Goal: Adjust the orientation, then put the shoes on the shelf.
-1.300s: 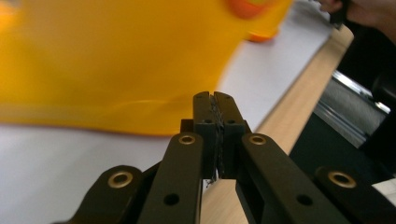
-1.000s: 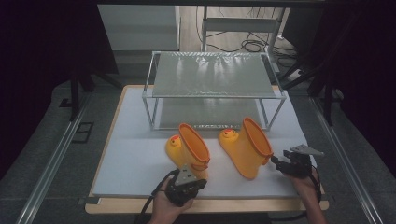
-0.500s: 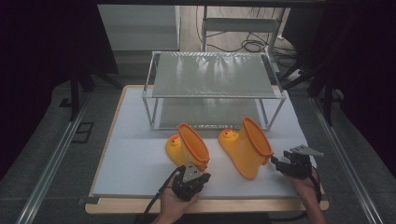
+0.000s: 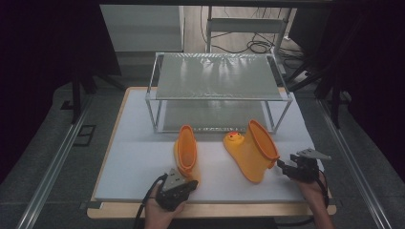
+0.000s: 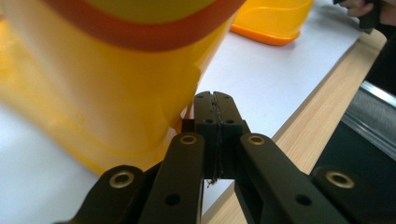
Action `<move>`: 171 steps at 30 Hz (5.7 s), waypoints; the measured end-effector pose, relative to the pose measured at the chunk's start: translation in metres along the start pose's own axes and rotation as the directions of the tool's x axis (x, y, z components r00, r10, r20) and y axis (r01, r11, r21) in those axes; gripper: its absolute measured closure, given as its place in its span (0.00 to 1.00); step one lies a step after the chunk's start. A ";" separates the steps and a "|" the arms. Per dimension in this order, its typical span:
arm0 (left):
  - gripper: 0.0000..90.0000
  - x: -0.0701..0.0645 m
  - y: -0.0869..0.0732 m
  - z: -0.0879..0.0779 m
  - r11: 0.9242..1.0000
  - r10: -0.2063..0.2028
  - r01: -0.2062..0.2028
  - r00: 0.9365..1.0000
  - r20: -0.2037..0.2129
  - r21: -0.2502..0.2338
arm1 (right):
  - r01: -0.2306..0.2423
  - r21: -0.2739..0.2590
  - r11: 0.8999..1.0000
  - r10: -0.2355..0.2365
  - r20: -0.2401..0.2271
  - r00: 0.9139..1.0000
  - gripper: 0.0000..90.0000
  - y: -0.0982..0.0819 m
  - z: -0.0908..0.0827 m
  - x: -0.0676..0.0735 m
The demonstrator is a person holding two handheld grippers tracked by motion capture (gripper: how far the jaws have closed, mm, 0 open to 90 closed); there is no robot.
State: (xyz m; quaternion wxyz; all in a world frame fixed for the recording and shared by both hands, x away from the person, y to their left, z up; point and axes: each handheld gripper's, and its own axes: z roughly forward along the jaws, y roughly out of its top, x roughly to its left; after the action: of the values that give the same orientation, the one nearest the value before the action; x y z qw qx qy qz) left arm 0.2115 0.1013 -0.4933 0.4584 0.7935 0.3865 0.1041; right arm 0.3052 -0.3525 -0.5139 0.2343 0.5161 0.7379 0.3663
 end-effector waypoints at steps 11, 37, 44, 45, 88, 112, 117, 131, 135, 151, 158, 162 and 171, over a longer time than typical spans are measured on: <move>0.96 0.030 -0.014 -0.028 0.997 -0.080 0.080 0.997 -0.010 -0.017 | 0.005 0.001 1.000 -0.005 0.001 1.000 0.41 0.001 0.002 0.003; 0.57 0.126 0.034 -0.052 0.978 -0.201 0.198 0.978 -0.054 -0.064 | 0.058 -0.013 0.998 -0.058 -0.060 0.996 0.43 0.013 0.001 0.009; 0.54 0.125 0.033 -0.050 0.981 -0.188 0.186 0.981 -0.048 -0.055 | 0.070 -0.009 0.998 -0.070 -0.066 0.995 0.43 0.013 0.000 0.009; 0.54 0.126 0.032 -0.051 0.980 -0.196 0.193 0.979 -0.050 -0.057 | 0.073 -0.007 0.997 -0.073 -0.067 0.995 0.43 0.012 0.000 0.009; 0.50 0.118 0.034 -0.052 0.980 -0.194 0.191 0.980 -0.043 -0.057 | 0.377 -0.003 0.926 -0.341 -0.434 0.834 1.00 0.022 0.004 0.065; 0.50 0.118 0.034 -0.056 0.979 -0.199 0.196 0.979 -0.042 -0.062 | 0.392 -0.071 0.917 -0.379 -0.455 0.806 0.96 0.022 0.006 0.094; 0.50 0.118 0.034 -0.056 0.979 -0.200 0.197 0.979 -0.042 -0.060 | 0.309 -0.077 0.948 -0.313 -0.401 0.861 0.86 0.020 -0.002 0.066; 0.49 0.118 0.035 -0.058 0.972 -0.228 0.227 0.973 -0.022 -0.059 | 0.064 -0.071 0.995 -0.079 -0.245 0.966 0.46 0.013 0.003 0.028; 0.48 0.118 0.039 -0.063 0.968 -0.244 0.243 0.970 -0.008 -0.065 | 0.039 -0.073 0.997 -0.055 -0.238 0.970 0.43 0.014 0.003 0.027; 0.49 0.119 0.085 -0.094 0.975 -0.214 0.220 0.966 0.142 -0.024 | 0.057 -0.070 0.996 -0.073 -0.240 0.968 0.46 0.015 0.005 0.026; 0.50 0.111 0.115 -0.097 0.982 -0.188 0.186 0.966 0.178 0.032 | 0.082 -0.057 0.995 -0.093 -0.228 0.969 0.47 0.014 0.007 0.029; 0.50 0.105 0.133 -0.096 0.985 -0.172 0.163 0.968 0.180 0.065 | 0.085 -0.050 0.995 -0.094 -0.224 0.970 0.47 0.013 0.007 0.028; 0.50 0.081 0.175 -0.088 0.986 -0.125 0.093 0.962 0.243 0.140 | 0.080 -0.037 0.996 -0.086 -0.208 0.974 0.47 0.014 0.009 0.027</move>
State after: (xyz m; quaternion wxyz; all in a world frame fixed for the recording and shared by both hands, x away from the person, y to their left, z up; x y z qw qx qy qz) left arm 0.3113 0.1667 -0.3180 0.4571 0.8054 0.3745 -0.0473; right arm 0.3104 -0.3220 -0.5072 0.1776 0.4397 0.7743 0.4190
